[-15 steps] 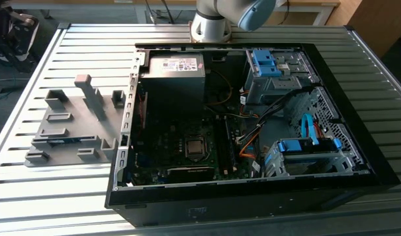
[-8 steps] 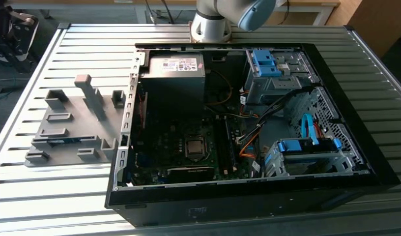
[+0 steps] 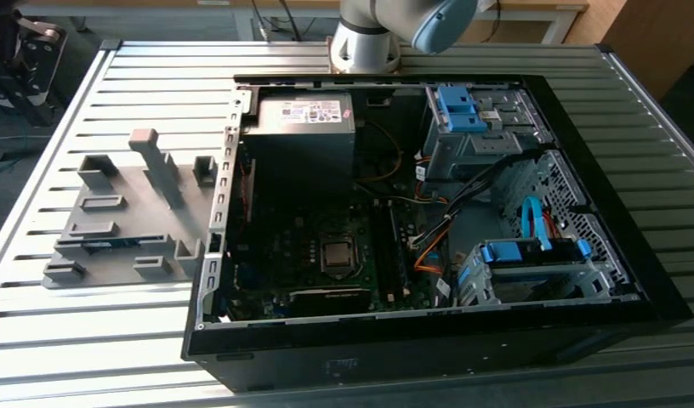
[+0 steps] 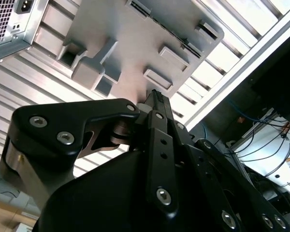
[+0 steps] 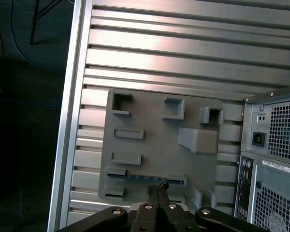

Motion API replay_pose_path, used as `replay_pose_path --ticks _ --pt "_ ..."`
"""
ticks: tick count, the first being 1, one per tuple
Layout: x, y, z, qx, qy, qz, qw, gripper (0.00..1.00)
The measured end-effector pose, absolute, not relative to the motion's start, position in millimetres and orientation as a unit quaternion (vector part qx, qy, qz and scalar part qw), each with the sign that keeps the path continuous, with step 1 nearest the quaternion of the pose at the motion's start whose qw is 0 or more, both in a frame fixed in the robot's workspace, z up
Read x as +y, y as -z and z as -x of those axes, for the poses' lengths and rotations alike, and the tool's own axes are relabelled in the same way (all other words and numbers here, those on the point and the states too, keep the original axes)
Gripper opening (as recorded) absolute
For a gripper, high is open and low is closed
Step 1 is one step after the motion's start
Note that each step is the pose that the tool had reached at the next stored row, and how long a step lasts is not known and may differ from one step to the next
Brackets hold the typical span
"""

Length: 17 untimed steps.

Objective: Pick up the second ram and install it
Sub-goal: 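Pick up the second ram and move it above second insertion slot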

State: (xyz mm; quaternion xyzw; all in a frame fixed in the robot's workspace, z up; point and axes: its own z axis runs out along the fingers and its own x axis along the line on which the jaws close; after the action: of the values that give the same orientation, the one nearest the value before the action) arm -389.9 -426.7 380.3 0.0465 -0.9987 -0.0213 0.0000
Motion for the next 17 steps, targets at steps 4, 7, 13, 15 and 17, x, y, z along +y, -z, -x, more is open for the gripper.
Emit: replay_pose_path --ticks 4,7,13,15,17 --pt "-426.8 -380.3 390.1 -0.998 0.021 -0.056 0.000 0.11" --pt "-426.8 -380.3 390.2 -0.998 0.021 -0.064 0.000 0.11" --pt "-426.8 -380.4 390.4 -0.997 0.021 -0.077 0.001 0.11" --pt "-426.8 -380.4 390.4 -0.996 0.021 -0.082 0.001 0.11" --pt "-426.8 -380.3 390.4 -0.996 0.021 -0.086 0.001 0.11"
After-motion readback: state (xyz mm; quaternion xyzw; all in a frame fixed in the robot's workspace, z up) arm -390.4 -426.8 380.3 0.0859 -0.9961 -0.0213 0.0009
